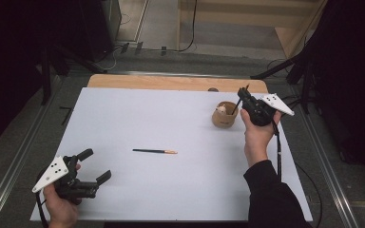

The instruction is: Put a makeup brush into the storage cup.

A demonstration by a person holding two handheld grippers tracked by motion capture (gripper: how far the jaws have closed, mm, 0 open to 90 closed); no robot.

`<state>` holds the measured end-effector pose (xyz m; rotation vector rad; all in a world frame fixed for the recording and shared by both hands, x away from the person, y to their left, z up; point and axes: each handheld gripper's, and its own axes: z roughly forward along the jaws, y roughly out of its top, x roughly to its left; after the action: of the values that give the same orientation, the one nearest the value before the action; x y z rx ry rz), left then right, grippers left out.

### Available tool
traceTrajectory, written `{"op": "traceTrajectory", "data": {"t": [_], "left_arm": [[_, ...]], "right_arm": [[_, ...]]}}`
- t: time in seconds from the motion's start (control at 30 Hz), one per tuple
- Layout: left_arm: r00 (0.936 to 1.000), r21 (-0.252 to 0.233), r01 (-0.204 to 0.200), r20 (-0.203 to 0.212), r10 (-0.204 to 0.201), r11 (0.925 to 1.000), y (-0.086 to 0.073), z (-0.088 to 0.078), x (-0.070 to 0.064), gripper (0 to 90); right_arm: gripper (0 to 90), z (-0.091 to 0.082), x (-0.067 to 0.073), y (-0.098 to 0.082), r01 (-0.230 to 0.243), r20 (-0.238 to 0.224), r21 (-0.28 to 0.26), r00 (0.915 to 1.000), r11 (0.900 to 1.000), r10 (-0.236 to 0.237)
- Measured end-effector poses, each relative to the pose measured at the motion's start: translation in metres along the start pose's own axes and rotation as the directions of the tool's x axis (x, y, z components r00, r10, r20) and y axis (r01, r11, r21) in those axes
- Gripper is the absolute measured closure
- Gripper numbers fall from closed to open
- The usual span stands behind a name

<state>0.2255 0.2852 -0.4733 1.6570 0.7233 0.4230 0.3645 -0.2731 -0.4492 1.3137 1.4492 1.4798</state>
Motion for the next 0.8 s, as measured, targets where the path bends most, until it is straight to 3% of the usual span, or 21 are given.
{"op": "traceTrajectory", "data": {"t": [0.67, 0.8], "left_arm": [[1.0000, 0.003, -0.006, 0.003, 0.006, 1.0000, 0.000, 0.001, 0.000, 0.0], [1.0000, 0.003, -0.008, 0.004, 0.008, 1.0000, 0.000, 0.001, -0.001, 0.0]], "right_arm": [[84.3, 0.010, 0.002, -0.020, 0.033, -0.015, 0.086, 0.9994, 0.996, -0.032], [84.2, 0.010, 0.000, -0.024, 0.015, -0.008, 0.096, 0.9999, 0.995, -0.014]]}}
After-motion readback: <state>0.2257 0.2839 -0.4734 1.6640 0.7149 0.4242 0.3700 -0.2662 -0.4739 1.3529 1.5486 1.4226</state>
